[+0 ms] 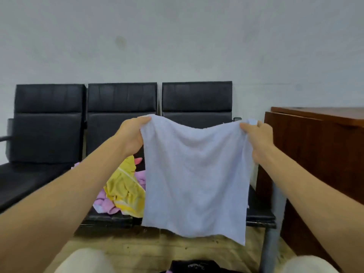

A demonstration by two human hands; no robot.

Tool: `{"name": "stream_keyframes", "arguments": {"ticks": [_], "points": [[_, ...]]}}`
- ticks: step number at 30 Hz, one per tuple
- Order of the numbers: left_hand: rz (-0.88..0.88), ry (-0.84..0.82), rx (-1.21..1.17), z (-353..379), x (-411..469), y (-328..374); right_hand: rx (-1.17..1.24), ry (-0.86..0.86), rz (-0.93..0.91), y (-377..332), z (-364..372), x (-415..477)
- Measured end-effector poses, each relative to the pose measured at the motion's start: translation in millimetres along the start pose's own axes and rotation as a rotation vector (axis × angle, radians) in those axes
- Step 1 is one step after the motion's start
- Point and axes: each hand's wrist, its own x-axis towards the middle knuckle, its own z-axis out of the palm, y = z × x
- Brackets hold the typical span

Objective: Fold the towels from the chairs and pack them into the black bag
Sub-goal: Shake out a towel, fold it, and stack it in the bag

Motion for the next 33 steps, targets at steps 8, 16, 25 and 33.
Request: {"name": "stream_keyframes", "arguments": {"ticks": [8,16,25,33], "points": [[0.059,0.012,0.027,13.3,-15.7,46.0,-0.556,-0.064,-0.206,-31.1,-38.4,-7.9],[0.058,0.146,0.136,-12.2,-0.8,37.0,-0.606,-0.062,-0.236,-37.9,-27.8,-14.5],[0.097,0.345,0.465,-24.8,9.3,14.9,-0.148,-0.049,-0.080,-35.3,-15.0,-11.9],[0.168,0.447,0.524,-31.0,20.1,2.9,-0.256,-0.065,-0.112,-17.7,-17.5,-10.6]]}}
